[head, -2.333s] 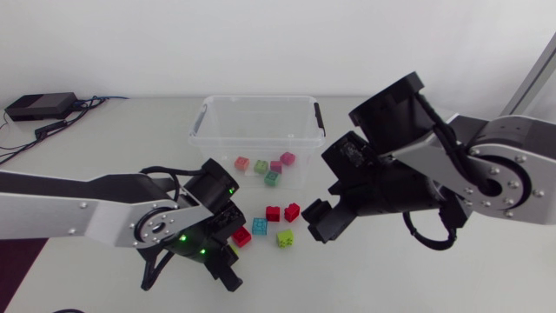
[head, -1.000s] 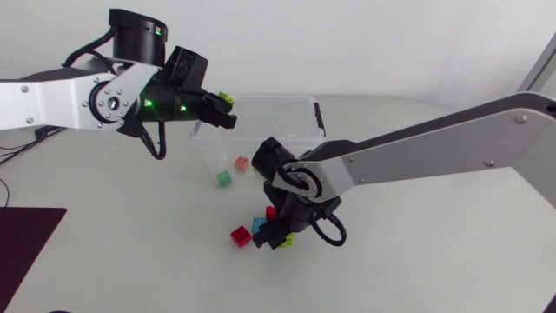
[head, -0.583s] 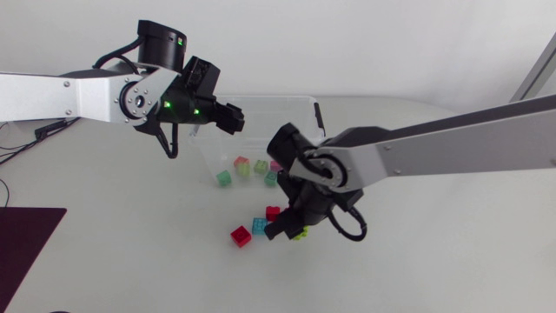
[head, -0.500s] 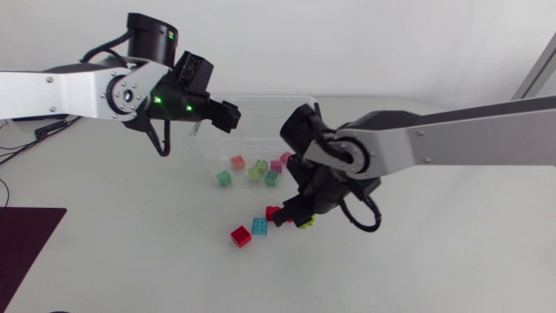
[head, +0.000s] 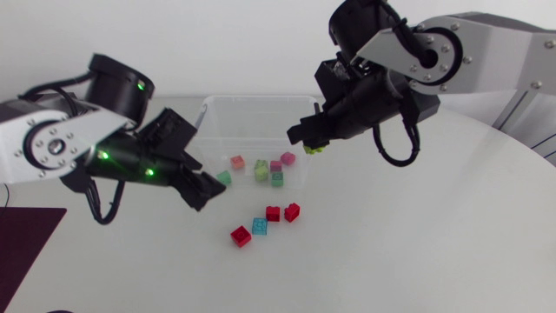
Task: Pick up the duplo bricks and place them in the container
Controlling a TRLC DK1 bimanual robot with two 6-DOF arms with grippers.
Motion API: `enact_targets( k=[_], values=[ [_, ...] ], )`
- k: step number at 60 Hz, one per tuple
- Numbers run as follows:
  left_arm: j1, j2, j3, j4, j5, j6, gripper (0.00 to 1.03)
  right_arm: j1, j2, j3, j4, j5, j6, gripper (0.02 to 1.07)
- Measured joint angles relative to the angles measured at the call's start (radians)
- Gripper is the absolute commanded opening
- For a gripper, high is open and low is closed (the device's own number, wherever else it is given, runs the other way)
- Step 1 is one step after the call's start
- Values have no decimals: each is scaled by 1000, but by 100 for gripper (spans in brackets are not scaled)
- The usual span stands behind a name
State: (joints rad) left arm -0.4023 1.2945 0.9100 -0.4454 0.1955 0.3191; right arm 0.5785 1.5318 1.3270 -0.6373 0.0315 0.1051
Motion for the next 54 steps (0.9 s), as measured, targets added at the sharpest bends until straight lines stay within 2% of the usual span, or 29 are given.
enact_targets(
  k=[5,12,25,30,31,35,37,41,49,51,54],
  values=[
    [-65,13,-80,21,2,0,92,-11,12,44,36,0,-5,38],
    [-118,62,-127,59,-2,-1,92,-11,43,87,96,4,-10,38],
    [-143,179,-132,97,-47,-1,92,-11,165,159,179,11,-24,39],
    [-146,222,-132,123,-58,-2,92,-11,212,187,204,11,-24,56],
    [-148,228,-132,127,-62,-1,92,-11,218,192,206,11,-24,71],
    [-159,262,-132,154,-77,-4,92,-12,250,220,209,11,-24,96],
    [-166,279,-132,168,-78,-4,91,-12,264,229,214,11,-24,102],
    [-180,307,-132,189,-88,-5,90,-16,270,233,215,11,-24,102],
    [-209,378,-131,232,-108,-4,73,-26,236,199,249,12,-24,102],
    [-211,391,-131,236,-108,-4,62,-28,210,173,254,12,-25,102],
    [-216,411,-131,246,-115,-5,50,-28,145,106,278,11,-31,102]
  ],
)
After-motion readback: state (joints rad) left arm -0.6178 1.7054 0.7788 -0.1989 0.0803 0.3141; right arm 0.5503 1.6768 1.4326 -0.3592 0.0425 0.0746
